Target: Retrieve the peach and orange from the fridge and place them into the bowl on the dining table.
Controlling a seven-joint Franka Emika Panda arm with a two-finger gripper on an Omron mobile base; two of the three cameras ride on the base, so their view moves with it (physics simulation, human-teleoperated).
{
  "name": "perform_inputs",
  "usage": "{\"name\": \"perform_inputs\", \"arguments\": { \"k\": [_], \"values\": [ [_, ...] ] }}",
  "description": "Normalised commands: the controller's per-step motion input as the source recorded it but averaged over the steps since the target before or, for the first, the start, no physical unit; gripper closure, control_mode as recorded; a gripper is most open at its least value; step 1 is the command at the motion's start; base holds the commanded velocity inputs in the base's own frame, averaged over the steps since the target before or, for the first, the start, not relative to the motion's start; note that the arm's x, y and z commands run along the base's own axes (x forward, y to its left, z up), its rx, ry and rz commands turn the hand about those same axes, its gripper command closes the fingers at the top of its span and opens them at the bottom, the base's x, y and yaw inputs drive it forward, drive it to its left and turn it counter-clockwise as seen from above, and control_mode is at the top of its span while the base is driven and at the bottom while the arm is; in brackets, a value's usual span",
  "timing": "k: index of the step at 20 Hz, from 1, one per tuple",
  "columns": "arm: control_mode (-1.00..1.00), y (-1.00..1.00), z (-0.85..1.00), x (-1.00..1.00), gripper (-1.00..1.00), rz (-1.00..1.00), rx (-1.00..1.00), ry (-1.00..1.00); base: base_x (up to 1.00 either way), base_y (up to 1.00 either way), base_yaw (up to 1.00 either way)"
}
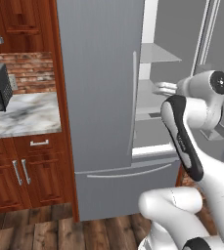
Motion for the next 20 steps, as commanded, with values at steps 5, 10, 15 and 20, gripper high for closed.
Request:
{"name": "perform_inputs", "arguments": {
  "k": [5,10,15,20],
  "values": [
    [-1.00,0.14,-0.12,0.51,-1.00,0.00,-0.03,0.14,0.00,0.00,0.00],
    [-1.00,0.10,-0.36,0.43,-1.00,0.02,0.00,0.00,0.00,0.00,0.00],
    [-1.00,0.02,-0.49,0.41,-1.00,0.04,0.00,-0.06,0.00,0.00,0.00],
    [-1.00,0.02,-0.23,0.37,-1.00,0.04,0.00,-0.12,0.00,0.00,0.00]
  ]
}}
